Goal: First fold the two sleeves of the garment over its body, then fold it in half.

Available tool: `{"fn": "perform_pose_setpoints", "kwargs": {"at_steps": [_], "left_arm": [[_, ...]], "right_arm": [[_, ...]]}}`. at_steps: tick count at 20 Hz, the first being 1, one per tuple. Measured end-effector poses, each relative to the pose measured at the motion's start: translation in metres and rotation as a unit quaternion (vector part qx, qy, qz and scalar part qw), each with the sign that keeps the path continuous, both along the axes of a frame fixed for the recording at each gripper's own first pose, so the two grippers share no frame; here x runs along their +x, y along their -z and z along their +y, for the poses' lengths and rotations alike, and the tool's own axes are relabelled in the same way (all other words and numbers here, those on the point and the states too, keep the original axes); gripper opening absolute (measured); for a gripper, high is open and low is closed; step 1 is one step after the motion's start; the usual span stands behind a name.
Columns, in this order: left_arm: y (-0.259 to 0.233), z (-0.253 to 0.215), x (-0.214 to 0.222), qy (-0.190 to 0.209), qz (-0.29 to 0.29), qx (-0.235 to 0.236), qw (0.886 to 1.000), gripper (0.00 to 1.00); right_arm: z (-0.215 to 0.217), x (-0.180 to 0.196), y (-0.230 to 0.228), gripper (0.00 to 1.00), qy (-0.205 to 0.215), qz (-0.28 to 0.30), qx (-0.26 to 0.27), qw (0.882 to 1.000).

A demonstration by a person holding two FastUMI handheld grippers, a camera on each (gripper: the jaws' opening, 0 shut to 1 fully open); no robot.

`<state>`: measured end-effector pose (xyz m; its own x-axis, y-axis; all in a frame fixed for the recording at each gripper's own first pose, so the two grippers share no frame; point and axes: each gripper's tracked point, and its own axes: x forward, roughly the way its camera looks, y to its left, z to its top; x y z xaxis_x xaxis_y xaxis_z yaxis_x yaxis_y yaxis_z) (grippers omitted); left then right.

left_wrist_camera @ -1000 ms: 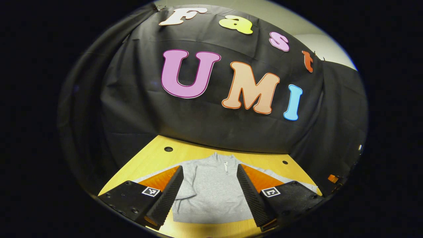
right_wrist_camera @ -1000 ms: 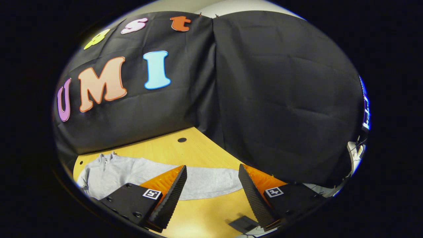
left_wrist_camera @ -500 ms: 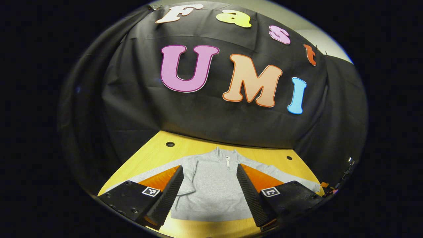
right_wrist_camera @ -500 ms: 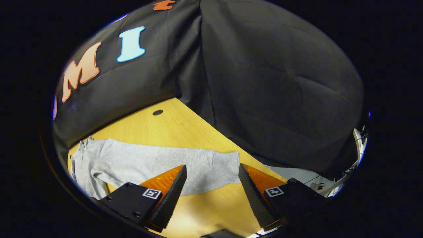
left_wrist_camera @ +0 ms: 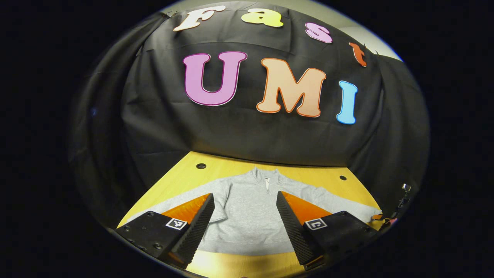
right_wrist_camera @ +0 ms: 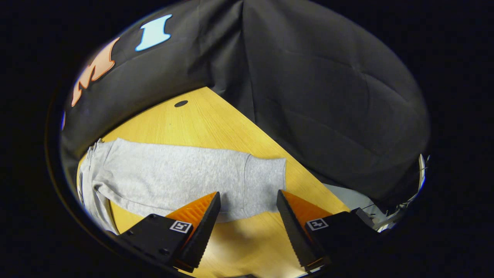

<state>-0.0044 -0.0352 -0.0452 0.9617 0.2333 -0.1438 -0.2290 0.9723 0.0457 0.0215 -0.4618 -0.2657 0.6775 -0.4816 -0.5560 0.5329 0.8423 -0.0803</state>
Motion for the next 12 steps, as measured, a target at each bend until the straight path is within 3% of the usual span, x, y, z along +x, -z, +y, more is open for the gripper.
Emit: {"fn": "perform_pose_setpoints", "kwargs": {"at_steps": [2, 4, 6, 8, 9, 12], "left_arm": [[0.004, -0.001, -0.002, -0.003, 0.002, -0.004, 1.000, 0.95], [0.007, -0.001, -0.004, -0.005, 0.004, -0.009, 1.000, 0.95], [0.008, -0.001, -0.005, -0.007, 0.002, -0.011, 1.000, 0.95], [0.007, 0.001, -0.007, -0.009, -0.001, -0.013, 1.000, 0.94], [0.006, 0.000, -0.008, -0.010, -0.002, -0.014, 1.000, 0.95], [0.007, 0.000, -0.012, -0.012, -0.003, -0.016, 1.000, 0.95]], "right_arm": [[-0.008, -0.006, 0.001, 0.76, 0.012, 0.012, -0.012, 1.000], [-0.008, -0.006, 0.001, 0.53, 0.017, 0.016, -0.007, 1.000], [-0.006, -0.002, 0.002, 0.51, 0.006, 0.020, -0.015, 1.000], [-0.003, -0.001, 0.002, 0.33, 0.005, 0.022, -0.024, 0.999], [0.000, -0.001, 0.001, 0.19, 0.008, 0.022, -0.030, 0.999], [-0.002, -0.002, 0.002, 0.15, 0.023, 0.028, -0.038, 0.999]]}}
